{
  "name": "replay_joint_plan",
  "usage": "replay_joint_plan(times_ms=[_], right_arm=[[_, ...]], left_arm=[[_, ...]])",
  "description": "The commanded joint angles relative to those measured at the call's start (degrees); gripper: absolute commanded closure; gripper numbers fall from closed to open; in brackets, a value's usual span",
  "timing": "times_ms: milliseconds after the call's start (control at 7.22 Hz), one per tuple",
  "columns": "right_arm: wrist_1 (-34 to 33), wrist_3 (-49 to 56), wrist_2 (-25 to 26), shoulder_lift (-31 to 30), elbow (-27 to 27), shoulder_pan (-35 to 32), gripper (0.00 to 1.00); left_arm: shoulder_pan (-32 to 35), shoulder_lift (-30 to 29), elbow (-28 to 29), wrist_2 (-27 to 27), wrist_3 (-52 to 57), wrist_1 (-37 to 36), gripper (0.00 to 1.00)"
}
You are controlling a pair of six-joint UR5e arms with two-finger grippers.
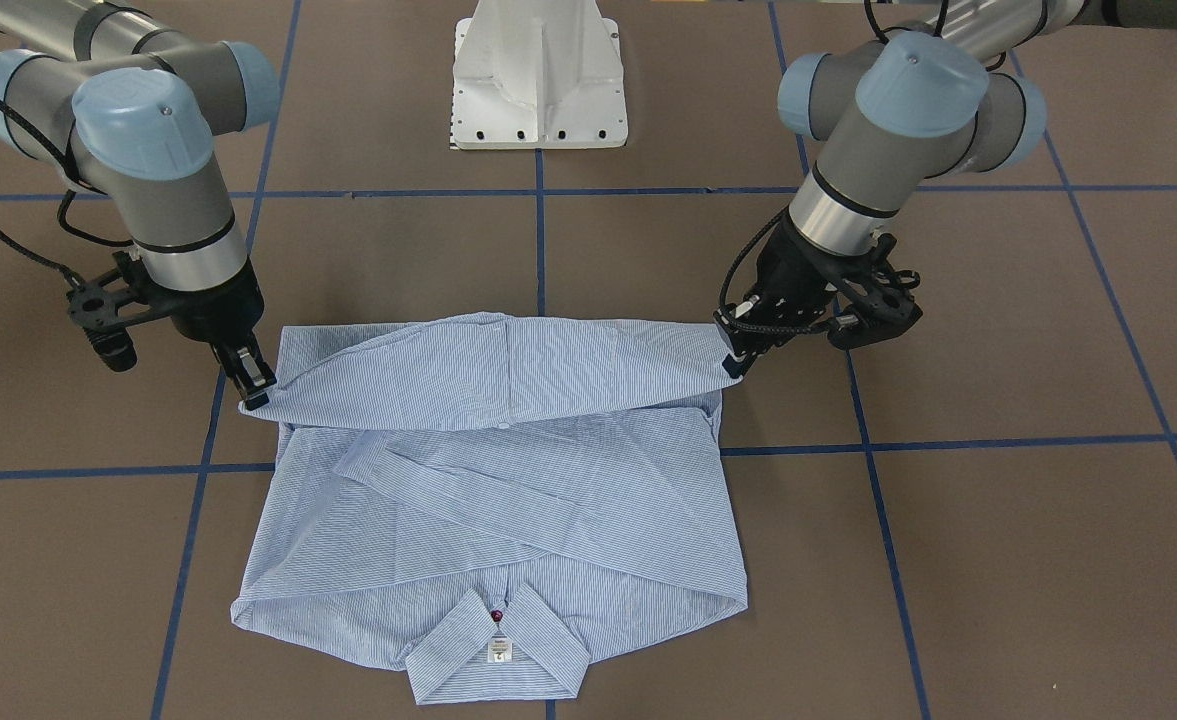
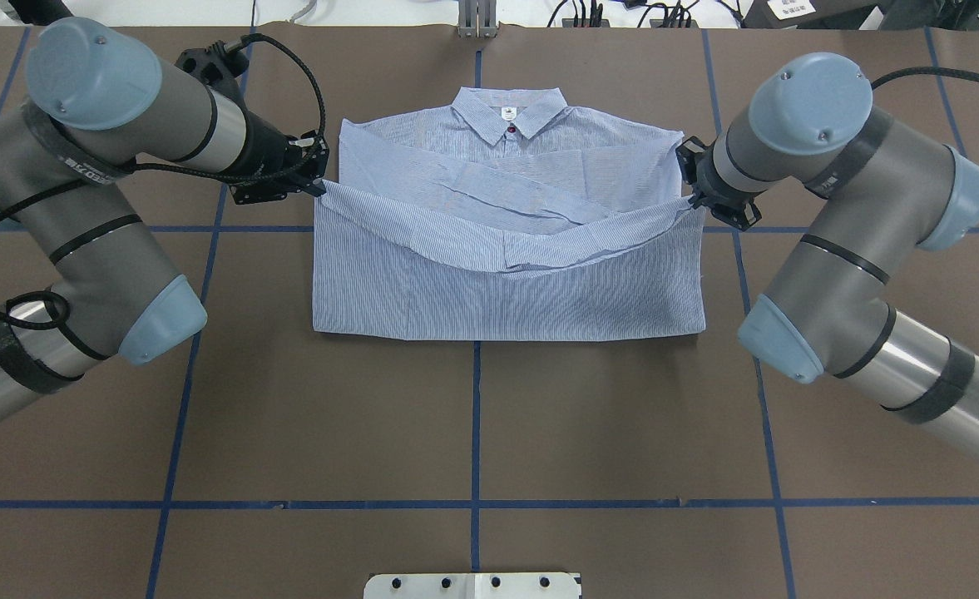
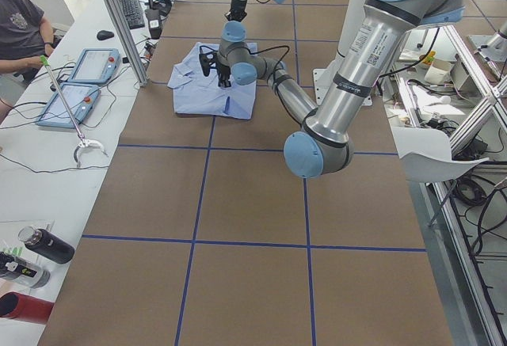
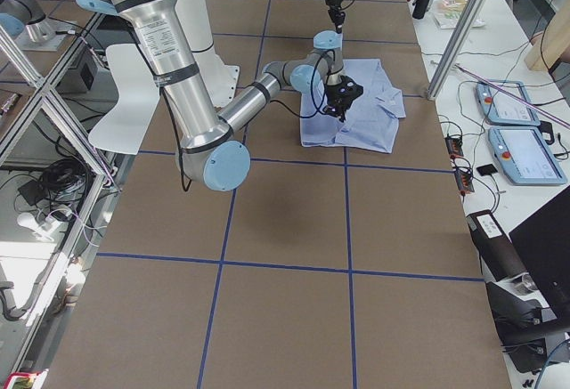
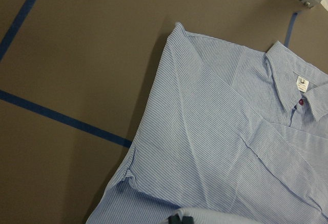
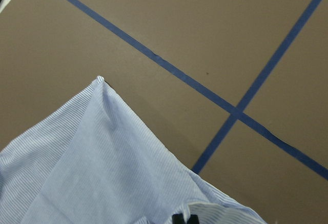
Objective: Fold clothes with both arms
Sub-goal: 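Lift the hem with both grippers and fold it toward the collar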
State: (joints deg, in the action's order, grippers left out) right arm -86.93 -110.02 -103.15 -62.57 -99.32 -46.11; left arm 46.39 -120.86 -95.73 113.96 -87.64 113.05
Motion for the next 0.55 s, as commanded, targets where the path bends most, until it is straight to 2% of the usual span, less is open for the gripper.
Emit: replay_joint_plan(times_ms=[0, 277, 416], right_arm=[[0.1, 3.91, 0.23, 6.12, 8.92, -3.27, 1.0], [2.37, 8.66, 0.32, 7.37, 15.7, -3.38, 1.0], [3.77, 9.9, 0.84, 10.25, 20.7, -3.55, 1.0]], left_arm=[[1.32, -2.0, 8.94, -0.15, 0.19, 6.71, 1.0], [1.33, -7.0, 16.59, -0.58, 0.1, 7.88, 1.0], [1.51, -7.89, 21.15, -0.67, 0.1, 13.02, 1.0]])
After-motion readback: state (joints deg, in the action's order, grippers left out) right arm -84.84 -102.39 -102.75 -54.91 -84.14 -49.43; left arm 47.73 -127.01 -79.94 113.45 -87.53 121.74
